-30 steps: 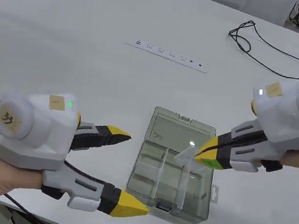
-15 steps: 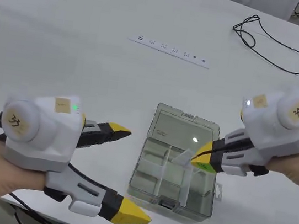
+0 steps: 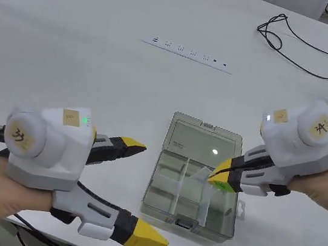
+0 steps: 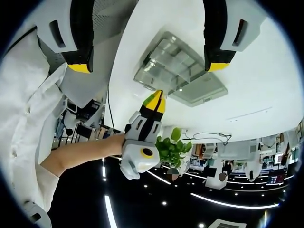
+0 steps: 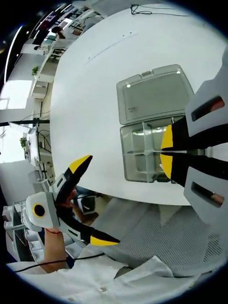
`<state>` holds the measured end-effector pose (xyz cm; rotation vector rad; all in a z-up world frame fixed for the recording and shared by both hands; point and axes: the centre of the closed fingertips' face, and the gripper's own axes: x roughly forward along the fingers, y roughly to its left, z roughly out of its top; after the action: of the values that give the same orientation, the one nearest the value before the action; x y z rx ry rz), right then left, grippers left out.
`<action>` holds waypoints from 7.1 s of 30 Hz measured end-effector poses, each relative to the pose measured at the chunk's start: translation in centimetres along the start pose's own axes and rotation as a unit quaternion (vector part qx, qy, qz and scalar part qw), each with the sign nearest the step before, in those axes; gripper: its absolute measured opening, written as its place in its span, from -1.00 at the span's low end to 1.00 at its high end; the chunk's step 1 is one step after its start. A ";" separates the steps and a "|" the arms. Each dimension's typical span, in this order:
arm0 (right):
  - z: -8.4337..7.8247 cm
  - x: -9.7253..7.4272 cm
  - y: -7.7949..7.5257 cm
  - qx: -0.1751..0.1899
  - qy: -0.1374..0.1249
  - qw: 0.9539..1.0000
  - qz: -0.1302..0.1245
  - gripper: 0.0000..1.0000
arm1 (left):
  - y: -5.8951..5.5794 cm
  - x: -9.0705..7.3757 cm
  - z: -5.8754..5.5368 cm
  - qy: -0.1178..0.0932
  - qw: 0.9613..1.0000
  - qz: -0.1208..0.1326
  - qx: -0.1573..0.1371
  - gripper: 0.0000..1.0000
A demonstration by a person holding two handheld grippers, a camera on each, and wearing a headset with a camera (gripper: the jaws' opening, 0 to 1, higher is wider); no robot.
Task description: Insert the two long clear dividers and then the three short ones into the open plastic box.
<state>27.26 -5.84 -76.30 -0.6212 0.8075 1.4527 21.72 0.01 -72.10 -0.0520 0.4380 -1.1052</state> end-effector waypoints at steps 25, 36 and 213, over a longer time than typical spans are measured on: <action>0.2 1.2 0.2 -0.045 0.000 0.999 -0.003 -0.96 | 0.0 0.3 0.1 -0.004 1.000 -0.004 -0.003 0.96; -0.8 3.4 0.0 -0.052 0.038 0.998 0.002 -0.96 | 0.2 0.3 -0.1 -0.001 1.000 -0.005 -0.003 0.97; -15.2 -10.1 -0.6 -0.049 0.148 0.978 -0.138 -0.35 | 1.2 -0.8 3.6 -0.017 1.000 0.024 -0.006 0.96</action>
<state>26.85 -24.04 -77.50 -1.0011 0.8442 1.1639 23.74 0.60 -68.88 -0.0712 0.4134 -1.0521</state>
